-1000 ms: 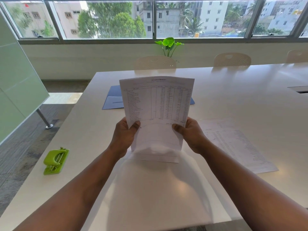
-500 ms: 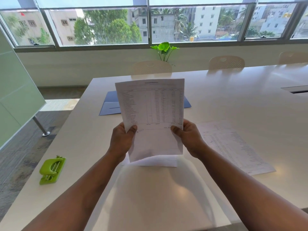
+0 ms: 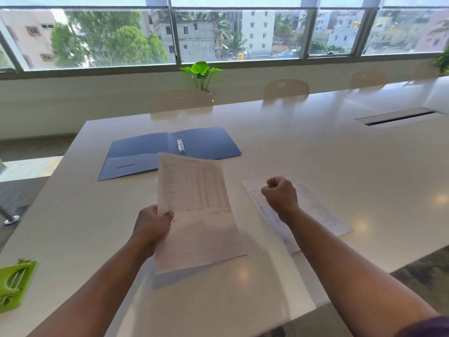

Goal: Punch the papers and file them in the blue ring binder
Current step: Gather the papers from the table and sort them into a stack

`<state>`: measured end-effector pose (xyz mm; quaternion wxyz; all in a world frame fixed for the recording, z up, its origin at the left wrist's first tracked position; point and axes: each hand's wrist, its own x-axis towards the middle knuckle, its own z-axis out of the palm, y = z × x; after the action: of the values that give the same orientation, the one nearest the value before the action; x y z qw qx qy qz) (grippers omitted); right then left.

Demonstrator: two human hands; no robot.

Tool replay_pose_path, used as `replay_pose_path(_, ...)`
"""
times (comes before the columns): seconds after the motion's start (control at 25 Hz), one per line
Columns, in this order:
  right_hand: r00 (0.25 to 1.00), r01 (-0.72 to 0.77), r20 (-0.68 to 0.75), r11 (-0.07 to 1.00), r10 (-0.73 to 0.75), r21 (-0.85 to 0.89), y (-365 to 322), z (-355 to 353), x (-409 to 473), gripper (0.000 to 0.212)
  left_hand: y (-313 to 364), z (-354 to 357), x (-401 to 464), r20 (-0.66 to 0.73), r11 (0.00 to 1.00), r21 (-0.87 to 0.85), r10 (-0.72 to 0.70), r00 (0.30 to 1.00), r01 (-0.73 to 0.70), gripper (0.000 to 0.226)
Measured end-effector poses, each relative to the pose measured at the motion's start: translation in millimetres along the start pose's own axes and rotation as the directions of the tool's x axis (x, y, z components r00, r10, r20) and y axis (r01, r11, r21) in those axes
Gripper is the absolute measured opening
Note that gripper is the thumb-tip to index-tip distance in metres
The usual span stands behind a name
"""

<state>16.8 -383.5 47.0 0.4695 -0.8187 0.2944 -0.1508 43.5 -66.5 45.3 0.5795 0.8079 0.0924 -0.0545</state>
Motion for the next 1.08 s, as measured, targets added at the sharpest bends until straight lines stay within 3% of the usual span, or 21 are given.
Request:
replay_pose_path(0.16, 0.995, -0.102, -0.046, 0.881, 0.091, -0.462, 25, -38, 17, 0.057, -2, 19, 2, 0.073, 0.997, 0.034, -0.068, 0.995, 0.066, 0.011)
replay_pose_path(0.28, 0.984, -0.169, -0.056, 0.792, 0.168, -0.587, 39, -61, 25, 0.057, -5, 26, 4, 0.091, 0.994, 0.071, -0.09, 0.992, 0.084, 0.014)
replay_pose_path(0.56, 0.959, -0.249, -0.032, 0.779, 0.282, -0.576, 52, -84, 35, 0.091, -15, 27, 6, 0.09, 0.989, 0.116, -0.103, 0.991, 0.092, 0.01)
replay_pose_path(1.08, 0.954, -0.262, -0.016, 0.806, 0.3, -0.531, 49, -78, 34, 0.1, -12, 26, 1, 0.092, 0.99, 0.086, -0.119, 0.989, 0.111, 0.008)
